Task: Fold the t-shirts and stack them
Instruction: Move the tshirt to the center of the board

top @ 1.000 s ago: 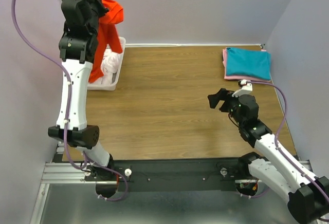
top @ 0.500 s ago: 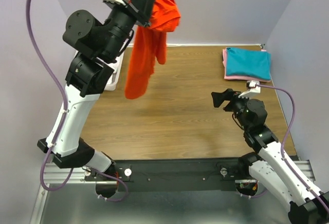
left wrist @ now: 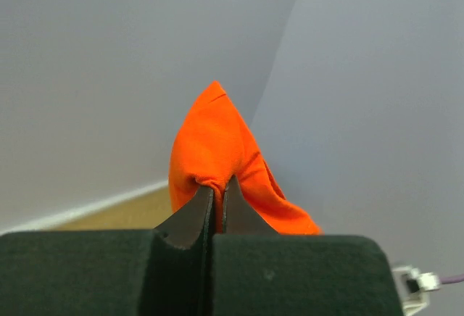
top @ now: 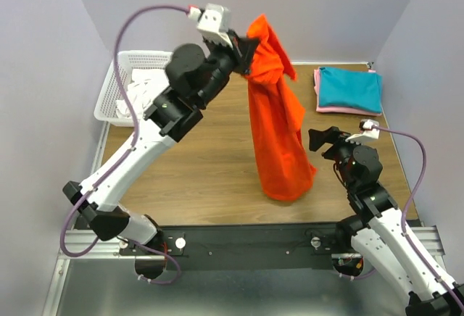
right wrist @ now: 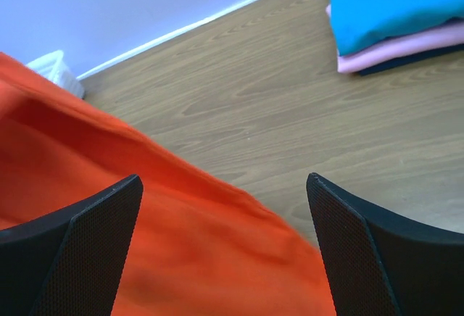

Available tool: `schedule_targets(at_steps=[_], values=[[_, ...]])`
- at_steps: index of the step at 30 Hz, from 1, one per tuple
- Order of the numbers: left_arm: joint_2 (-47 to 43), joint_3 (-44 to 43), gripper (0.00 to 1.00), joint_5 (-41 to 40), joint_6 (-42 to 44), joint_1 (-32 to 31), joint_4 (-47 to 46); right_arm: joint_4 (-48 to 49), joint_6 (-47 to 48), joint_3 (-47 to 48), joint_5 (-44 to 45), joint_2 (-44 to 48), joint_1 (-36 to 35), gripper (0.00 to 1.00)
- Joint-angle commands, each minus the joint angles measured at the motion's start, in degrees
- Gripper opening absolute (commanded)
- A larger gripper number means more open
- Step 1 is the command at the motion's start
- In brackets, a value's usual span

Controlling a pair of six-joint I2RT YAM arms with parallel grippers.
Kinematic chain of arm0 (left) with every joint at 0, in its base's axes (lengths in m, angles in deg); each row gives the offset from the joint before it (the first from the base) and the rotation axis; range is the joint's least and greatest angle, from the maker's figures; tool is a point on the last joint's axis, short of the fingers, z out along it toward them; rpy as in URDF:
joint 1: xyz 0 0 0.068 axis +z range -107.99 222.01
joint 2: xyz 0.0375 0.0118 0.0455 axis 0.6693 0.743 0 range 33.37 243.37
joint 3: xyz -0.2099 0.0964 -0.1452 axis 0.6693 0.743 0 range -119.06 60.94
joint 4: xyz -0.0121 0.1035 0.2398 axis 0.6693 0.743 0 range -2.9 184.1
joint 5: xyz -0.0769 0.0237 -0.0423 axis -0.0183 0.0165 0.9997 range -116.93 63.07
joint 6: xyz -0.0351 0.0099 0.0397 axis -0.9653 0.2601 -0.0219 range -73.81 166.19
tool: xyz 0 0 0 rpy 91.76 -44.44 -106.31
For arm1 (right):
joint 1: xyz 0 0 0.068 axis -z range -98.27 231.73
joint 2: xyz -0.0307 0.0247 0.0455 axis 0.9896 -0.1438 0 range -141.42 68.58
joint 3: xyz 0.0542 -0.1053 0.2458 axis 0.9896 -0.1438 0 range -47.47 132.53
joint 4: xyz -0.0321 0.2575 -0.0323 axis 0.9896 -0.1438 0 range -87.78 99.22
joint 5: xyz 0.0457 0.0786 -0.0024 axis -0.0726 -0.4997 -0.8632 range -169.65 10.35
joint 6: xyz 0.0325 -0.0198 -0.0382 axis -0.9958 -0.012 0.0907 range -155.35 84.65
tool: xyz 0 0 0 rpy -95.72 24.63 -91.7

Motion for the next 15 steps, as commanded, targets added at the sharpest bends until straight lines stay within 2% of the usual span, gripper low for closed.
schedule_targets(at_steps=[1, 2, 4, 7, 11, 15], values=[[-2.22, 16.97, 0.00, -6.67, -8.38, 5.40, -4.12, -3.09, -2.84, -1.45, 6.20, 0.48, -0.32, 1.00], [-2.05, 20.30, 0.07, -4.32, -13.36, 10.20, -3.94, -3.27, -2.66, -1.19, 6.28, -0.22, -0.32, 1.00], [-0.83, 27.59, 0.35, -1.76, -17.00, 14.53, -2.45, -4.06, -2.57, -0.66, 5.94, -1.18, -0.23, 1.00], [4.35, 31.66, 0.75, 3.86, -20.00, 21.66, 3.52, -4.94, -2.40, 0.48, 5.14, -5.04, -0.23, 1.00], [5.42, 35.10, 0.95, 1.68, -19.48, 23.61, 5.56, -6.61, -3.45, 1.45, 4.09, -10.76, -0.23, 1.00], [5.16, 37.21, 0.96, 1.32, -19.30, 23.70, 5.47, -9.51, -8.01, 3.12, 5.23, -15.60, -0.23, 1.00]])
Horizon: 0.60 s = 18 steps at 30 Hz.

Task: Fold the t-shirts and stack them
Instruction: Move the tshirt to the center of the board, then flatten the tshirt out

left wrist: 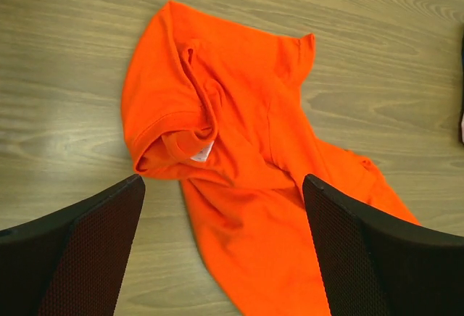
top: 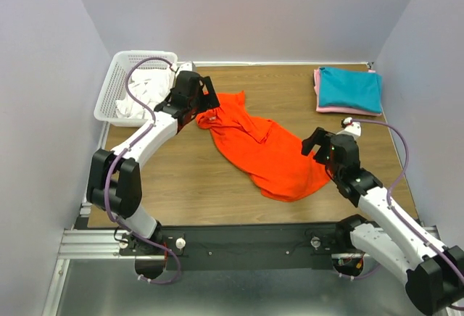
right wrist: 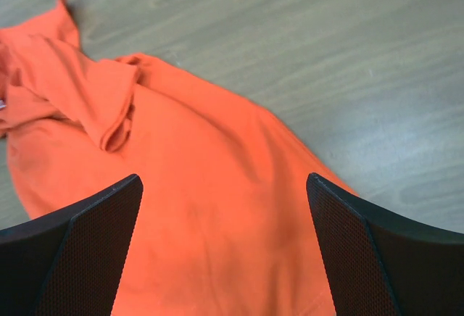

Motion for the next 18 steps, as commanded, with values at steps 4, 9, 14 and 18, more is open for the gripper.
schedule_targets(at_steps=[4, 9, 14, 18], values=[[-1.44, 1.05, 0.97, 4.33, 1.86, -1.26, -2.93, -7.62, -8.80, 4.67, 5.33, -5.19, -0.23, 1.00], [5.05, -4.83, 0.97, 5.22, 5.91, -6.19, -2.49, -14.65, -13.38, 6.61, 9.99, -7.74, -0.15, 1.00], [16.11, -17.56, 0.97, 5.13, 9.60, -11.98, 2.51, -16.68, -14.70, 7.05, 9.83, -9.50, 4.49, 1.00], [21.49, -22.77, 0.97, 5.31, 12.68, -17.43, 5.41, -16.59, -14.00, 7.05, 1.57, -12.13, 12.85, 1.00]])
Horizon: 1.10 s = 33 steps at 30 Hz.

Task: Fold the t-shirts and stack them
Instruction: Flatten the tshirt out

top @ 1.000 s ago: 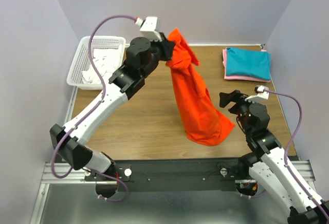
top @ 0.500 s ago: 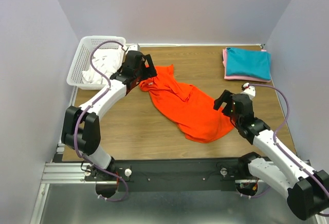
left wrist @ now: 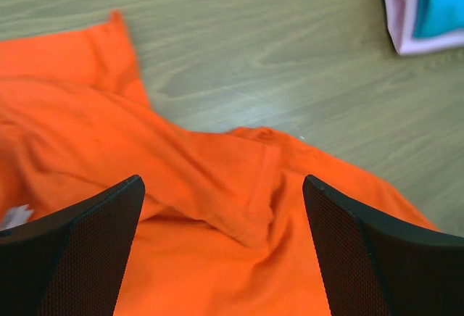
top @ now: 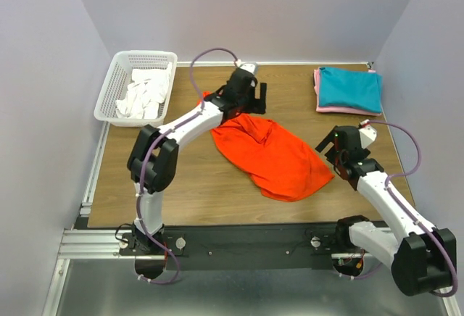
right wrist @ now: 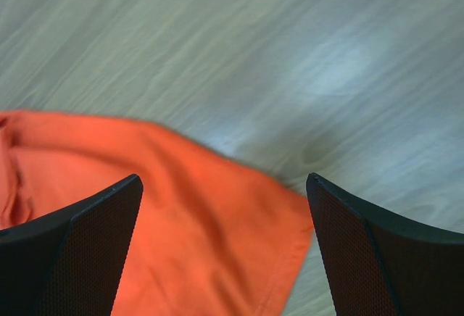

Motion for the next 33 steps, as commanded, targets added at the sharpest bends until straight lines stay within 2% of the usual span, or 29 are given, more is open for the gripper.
schedule_targets(at_steps=[1, 5, 10, 11, 13, 15, 22, 24, 28, 33], values=[[3.86, -4.06, 0.97, 1.59, 4.77, -5.30, 5.11, -2.76, -1.23, 1.52, -6.10, -2.54, 6.28, 1.00], [5.71, -2.67, 0.91, 0.54, 4.07, -7.86, 6.96, -2.76, 0.00, 1.88, -6.66, -4.13, 8.84, 1.00], [5.27, 2.25, 0.86, -0.07, 0.64, -8.30, 6.87, -2.76, 1.32, 2.14, -5.95, -4.13, 9.28, 1.00], [5.79, 3.04, 0.81, 0.01, 0.38, -8.30, 6.87, -2.76, 1.49, 2.14, -5.69, -4.30, 9.28, 1.00], [6.76, 3.23, 0.79, 1.67, 0.20, -8.30, 6.70, -2.67, 2.11, 2.05, -5.34, -4.48, 9.19, 1.00], [8.17, 3.23, 0.77, 3.96, 0.11, -8.30, 6.09, -2.67, 2.46, 2.05, -5.42, -4.74, 9.19, 1.00], [10.54, 0.86, 0.66, 2.21, -0.77, -8.30, 7.31, -2.41, 3.08, 1.53, -5.69, -4.83, 9.28, 1.00], [11.16, 0.50, 0.55, 2.30, -0.85, -8.31, 7.49, -2.41, 3.08, 1.26, -5.42, -4.83, 9.28, 1.00], [12.56, -1.07, 0.45, 1.07, -1.29, -8.30, 8.54, -2.23, 3.08, 0.91, -5.60, -4.92, 9.28, 1.00], [12.57, -2.40, 0.43, -1.31, -2.70, -8.39, 9.95, -2.14, 3.51, 0.56, -6.21, -5.10, 9.36, 1.00]])
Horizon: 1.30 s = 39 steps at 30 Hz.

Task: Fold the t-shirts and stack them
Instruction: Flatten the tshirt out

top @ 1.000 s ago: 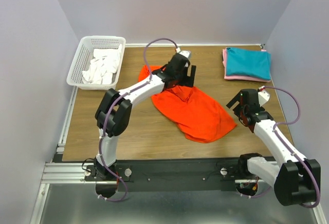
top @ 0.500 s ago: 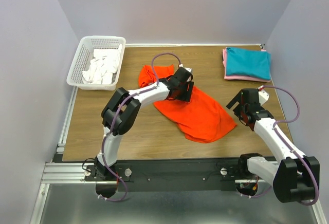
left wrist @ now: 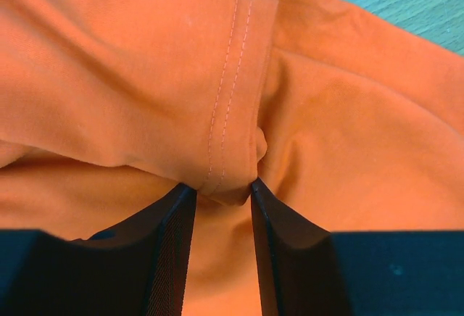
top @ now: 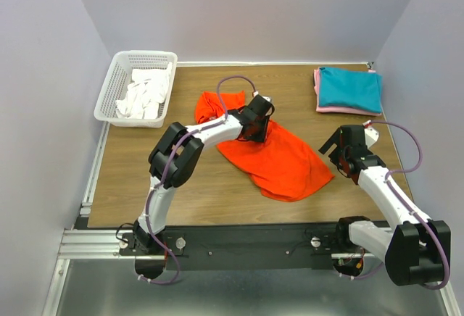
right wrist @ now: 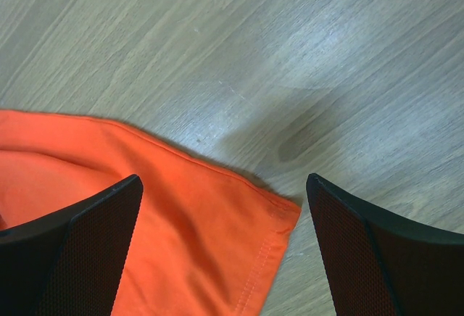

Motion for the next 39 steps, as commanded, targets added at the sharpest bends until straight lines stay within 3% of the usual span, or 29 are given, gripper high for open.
schedule_targets(at_steps=[1, 4, 7, 8, 10, 16, 31, 39], values=[[0.52, -2.09, 0.43, -2.90, -1.30, -0.17, 1.95, -0.26, 0.72, -0.25, -0.49, -0.62, 0.34, 1.00], [0.70, -3.41, 0.39, -3.96, -1.47, -0.09, 2.56, -0.17, 0.89, -0.34, -0.58, -0.62, 0.34, 1.00], [1.93, -6.21, 0.24, -5.45, -1.30, 0.35, 4.14, -0.17, 1.07, -0.51, -0.66, -0.53, 0.34, 1.00], [2.54, -6.75, 0.11, -5.28, -0.95, 0.53, 4.41, -0.17, 1.07, -0.51, -0.66, -0.44, 0.42, 1.00], [2.90, -7.45, 0.00, -5.19, -0.51, 0.70, 4.76, -0.17, 0.98, -0.78, -0.84, -0.09, 0.42, 1.00], [-0.26, -5.18, 0.00, -6.59, -0.77, 1.93, 3.09, -0.26, 0.10, -1.74, -1.45, 1.40, 0.51, 1.00], [-26.70, 22.41, 0.00, -12.92, -5.17, 11.42, -3.76, -0.70, 0.54, -2.45, -8.39, -2.37, 0.86, 0.98], [-31.65, 27.00, 0.00, -11.17, -4.99, 12.83, -6.31, -2.46, -2.96, -5.26, -13.50, -0.62, 0.86, 0.98]])
